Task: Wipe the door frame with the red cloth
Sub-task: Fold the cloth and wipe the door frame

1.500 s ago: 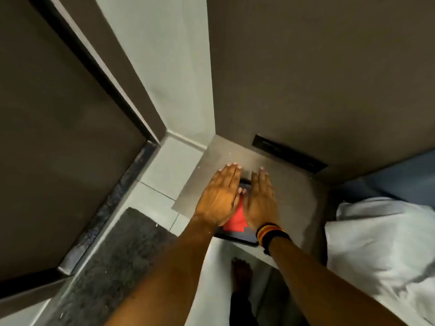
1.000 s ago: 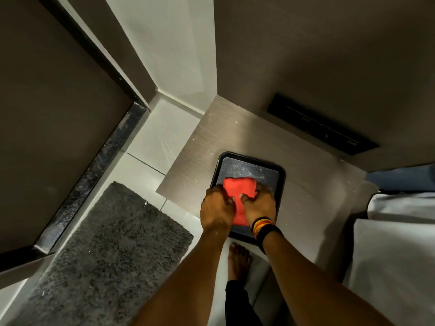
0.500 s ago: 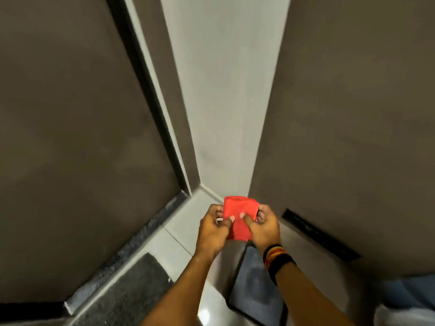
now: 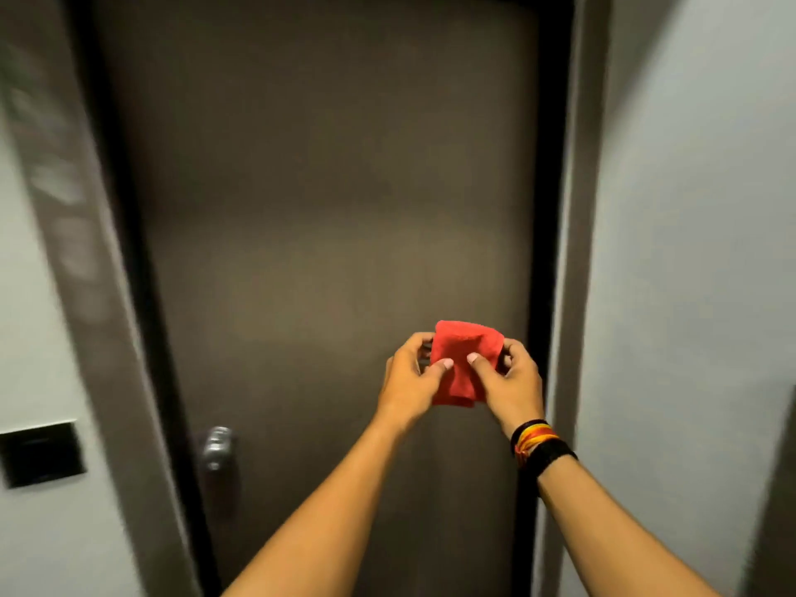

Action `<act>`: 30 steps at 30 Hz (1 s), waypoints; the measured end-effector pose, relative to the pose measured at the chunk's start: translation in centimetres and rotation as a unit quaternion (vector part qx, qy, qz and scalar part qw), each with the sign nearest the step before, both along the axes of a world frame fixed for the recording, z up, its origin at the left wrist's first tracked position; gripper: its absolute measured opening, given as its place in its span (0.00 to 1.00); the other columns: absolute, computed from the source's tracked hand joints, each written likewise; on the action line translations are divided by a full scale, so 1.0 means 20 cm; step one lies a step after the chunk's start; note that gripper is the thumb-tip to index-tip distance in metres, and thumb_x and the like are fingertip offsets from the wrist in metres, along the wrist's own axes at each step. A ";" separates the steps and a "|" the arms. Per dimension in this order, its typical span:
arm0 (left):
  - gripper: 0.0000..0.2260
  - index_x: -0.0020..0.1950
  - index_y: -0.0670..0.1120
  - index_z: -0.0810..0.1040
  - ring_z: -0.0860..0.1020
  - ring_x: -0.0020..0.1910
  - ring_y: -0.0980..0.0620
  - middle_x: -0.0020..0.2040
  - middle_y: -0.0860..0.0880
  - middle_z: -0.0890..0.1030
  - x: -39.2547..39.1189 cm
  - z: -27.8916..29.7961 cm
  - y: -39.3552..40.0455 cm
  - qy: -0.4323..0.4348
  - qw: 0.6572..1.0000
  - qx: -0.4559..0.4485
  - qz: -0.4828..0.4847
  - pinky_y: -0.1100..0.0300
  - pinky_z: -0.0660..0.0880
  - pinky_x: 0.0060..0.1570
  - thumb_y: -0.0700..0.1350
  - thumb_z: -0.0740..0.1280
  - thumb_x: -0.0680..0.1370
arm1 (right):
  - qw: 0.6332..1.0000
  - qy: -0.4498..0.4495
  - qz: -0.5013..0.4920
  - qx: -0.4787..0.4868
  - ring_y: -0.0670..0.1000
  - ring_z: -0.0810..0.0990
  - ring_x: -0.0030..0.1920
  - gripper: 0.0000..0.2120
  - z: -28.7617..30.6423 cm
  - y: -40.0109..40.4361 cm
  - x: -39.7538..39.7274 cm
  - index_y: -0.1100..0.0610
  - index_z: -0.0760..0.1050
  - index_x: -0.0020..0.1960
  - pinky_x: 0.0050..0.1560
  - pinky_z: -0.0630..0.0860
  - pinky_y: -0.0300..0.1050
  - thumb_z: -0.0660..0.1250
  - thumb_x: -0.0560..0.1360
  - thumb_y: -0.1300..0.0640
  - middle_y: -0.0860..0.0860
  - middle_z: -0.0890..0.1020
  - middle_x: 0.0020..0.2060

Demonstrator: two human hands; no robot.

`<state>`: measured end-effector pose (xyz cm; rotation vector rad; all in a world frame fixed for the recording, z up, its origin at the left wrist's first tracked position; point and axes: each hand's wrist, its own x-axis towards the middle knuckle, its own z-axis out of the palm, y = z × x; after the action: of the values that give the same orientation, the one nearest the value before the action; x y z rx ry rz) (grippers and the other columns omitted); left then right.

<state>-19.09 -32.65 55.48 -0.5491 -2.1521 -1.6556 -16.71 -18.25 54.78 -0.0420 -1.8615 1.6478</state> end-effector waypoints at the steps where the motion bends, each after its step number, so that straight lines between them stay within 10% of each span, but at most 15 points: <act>1: 0.13 0.61 0.41 0.81 0.84 0.51 0.49 0.54 0.43 0.87 0.02 0.13 -0.18 0.022 0.999 -0.002 0.025 0.55 0.80 0.56 0.37 0.72 0.77 | 1.000 0.021 0.016 0.015 0.54 0.83 0.49 0.10 0.12 -0.17 -0.02 0.57 0.79 0.55 0.54 0.80 0.51 0.74 0.75 0.60 0.52 0.85 0.46; 14: 0.13 0.57 0.48 0.85 0.85 0.49 0.49 0.50 0.49 0.87 0.39 0.66 -1.97 0.051 0.945 -0.070 0.316 0.51 0.83 0.54 0.44 0.76 0.73 | 0.973 0.101 0.185 0.089 0.57 0.83 0.51 0.09 0.63 -1.95 0.03 0.57 0.79 0.54 0.54 0.79 0.51 0.71 0.75 0.58 0.55 0.85 0.48; 20: 0.14 0.53 0.48 0.86 0.86 0.42 0.48 0.48 0.50 0.88 0.26 0.50 -2.25 -0.002 0.929 -0.086 0.360 0.49 0.85 0.49 0.44 0.80 0.68 | 0.984 0.081 0.073 0.144 0.61 0.81 0.52 0.10 0.45 -2.29 -0.05 0.56 0.78 0.52 0.52 0.78 0.53 0.73 0.73 0.55 0.55 0.76 0.51; 25: 0.11 0.48 0.52 0.85 0.84 0.39 0.56 0.45 0.55 0.87 0.11 0.40 -2.38 0.001 0.924 -0.106 0.367 0.61 0.83 0.42 0.47 0.80 0.67 | 0.986 0.136 0.032 0.087 0.55 0.82 0.51 0.30 0.31 -2.47 -0.17 0.49 0.67 0.70 0.51 0.81 0.52 0.71 0.73 0.66 0.52 0.73 0.63; 30: 0.08 0.48 0.54 0.82 0.83 0.39 0.57 0.45 0.58 0.85 0.12 0.38 -2.41 0.054 0.913 -0.150 0.376 0.56 0.83 0.44 0.50 0.75 0.69 | 0.946 0.219 -0.018 0.237 0.62 0.69 0.74 0.39 0.03 -2.65 -0.19 0.51 0.62 0.79 0.66 0.74 0.57 0.74 0.72 0.60 0.58 0.58 0.81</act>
<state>-16.69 -80.83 63.01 0.1251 -2.1442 -0.8649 -20.53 -71.28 55.31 0.4536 -1.8307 1.0360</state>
